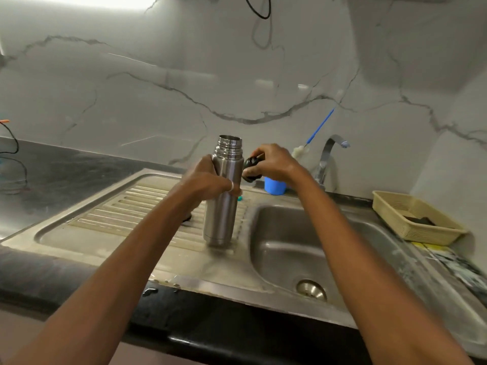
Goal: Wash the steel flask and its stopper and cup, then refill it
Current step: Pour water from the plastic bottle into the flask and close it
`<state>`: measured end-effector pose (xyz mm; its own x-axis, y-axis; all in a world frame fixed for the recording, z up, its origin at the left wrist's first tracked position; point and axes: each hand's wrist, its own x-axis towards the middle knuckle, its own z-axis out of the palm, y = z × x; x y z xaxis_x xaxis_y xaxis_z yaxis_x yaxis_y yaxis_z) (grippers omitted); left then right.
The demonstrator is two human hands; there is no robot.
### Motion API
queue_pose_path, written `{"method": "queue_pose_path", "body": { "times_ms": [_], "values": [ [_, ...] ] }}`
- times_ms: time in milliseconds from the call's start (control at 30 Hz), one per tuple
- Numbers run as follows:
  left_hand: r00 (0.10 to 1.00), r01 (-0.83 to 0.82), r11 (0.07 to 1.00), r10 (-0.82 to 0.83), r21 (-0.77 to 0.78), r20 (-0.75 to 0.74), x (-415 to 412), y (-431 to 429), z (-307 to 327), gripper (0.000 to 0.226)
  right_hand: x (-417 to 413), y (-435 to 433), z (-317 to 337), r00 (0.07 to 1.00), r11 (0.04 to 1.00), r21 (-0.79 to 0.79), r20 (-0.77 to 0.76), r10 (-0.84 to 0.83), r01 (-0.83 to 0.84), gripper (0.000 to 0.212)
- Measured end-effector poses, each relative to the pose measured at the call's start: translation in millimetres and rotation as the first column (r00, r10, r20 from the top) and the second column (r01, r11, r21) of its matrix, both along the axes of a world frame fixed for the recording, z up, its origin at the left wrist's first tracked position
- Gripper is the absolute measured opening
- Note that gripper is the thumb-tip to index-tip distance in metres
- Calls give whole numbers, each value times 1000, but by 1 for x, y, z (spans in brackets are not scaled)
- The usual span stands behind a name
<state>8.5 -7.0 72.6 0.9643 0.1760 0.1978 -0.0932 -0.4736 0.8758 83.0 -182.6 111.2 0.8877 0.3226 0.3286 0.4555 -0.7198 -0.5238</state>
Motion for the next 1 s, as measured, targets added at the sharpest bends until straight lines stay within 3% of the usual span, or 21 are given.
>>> {"method": "queue_pose_path", "body": {
  "times_ms": [167, 333, 733, 1000],
  "values": [
    [998, 63, 993, -61, -98, 26, 39, -61, -25, 74, -12, -57, 39, 996, 996, -22, 31, -88, 88, 45],
    [1000, 11, 999, -11, -38, -2, 26, -122, -33, 63, -23, -119, 61, 982, 983, -36, 63, -179, 182, 45],
    [999, -7, 997, 10, 81, -38, 39, -183, -97, 62, -25, -138, 37, 986, 987, -144, -158, 46, -69, 43],
    [1000, 8, 991, -12, 130, 27, 42, -174, -108, 60, -13, -132, 14, 978, 950, -297, -204, 38, -99, 48]
  ]
}}
